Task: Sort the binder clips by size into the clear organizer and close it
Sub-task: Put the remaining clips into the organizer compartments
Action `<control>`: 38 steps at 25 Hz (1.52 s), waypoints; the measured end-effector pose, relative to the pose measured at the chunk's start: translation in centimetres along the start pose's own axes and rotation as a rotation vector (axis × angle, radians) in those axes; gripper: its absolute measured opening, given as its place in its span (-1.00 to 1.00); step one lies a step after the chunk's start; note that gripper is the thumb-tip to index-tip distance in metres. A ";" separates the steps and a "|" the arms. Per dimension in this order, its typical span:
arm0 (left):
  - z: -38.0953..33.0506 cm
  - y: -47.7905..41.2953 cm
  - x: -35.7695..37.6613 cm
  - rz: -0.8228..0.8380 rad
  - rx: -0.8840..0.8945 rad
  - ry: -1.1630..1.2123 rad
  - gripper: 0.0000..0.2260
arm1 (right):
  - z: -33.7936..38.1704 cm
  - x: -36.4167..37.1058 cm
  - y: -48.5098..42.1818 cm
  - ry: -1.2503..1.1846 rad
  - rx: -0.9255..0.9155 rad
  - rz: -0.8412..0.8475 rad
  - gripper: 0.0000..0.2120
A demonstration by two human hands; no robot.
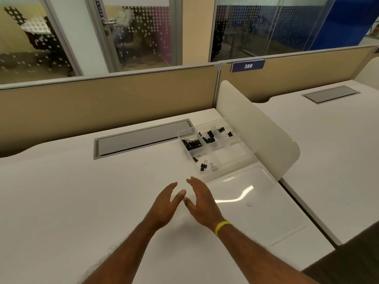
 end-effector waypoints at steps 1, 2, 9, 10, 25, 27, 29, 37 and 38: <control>0.8 0.8 -0.6 -0.026 0.014 -0.067 -0.22 | 0.5 0.7 0.7 0.027 -0.004 0.025 -0.43; 1.8 1.4 -1.3 -0.051 0.027 -0.154 -0.15 | 1.0 1.3 1.4 0.054 -0.010 0.046 -0.41; 8.8 7.8 -5.6 -0.090 0.049 -0.535 0.00 | 4.1 6.5 6.1 0.223 -0.052 0.197 -0.31; 10.0 8.7 -6.2 -0.097 0.026 -0.535 0.00 | 4.6 7.3 6.8 0.232 -0.054 0.225 -0.31; 18.2 15.8 -8.2 -0.004 0.150 -0.743 -0.07 | 9.1 15.4 11.4 0.314 -0.224 0.468 -0.29; 18.1 15.6 -8.5 -0.051 0.175 -0.725 -0.15 | 9.8 15.8 11.0 0.373 -0.261 0.465 -0.31; 17.9 15.3 -8.7 -0.077 0.177 -0.704 -0.22 | 10.6 16.3 10.6 0.428 -0.287 0.469 -0.34; 17.9 14.6 -8.9 -0.131 0.168 -0.652 -0.47 | 10.9 17.1 9.4 0.296 -0.170 0.525 -0.65; 17.9 14.6 -8.9 -0.143 0.168 -0.631 -0.48 | 10.8 17.0 9.3 0.284 -0.147 0.522 -0.66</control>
Point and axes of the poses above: each hand's wrist, its own y-axis away from the middle knuckle, its own x-axis out of the palm, z = x × y, the point moved 5 cm from there along -y, towards the middle knuckle, and after that the axes turned 2 degrees about -z, right-handed, at the moved point
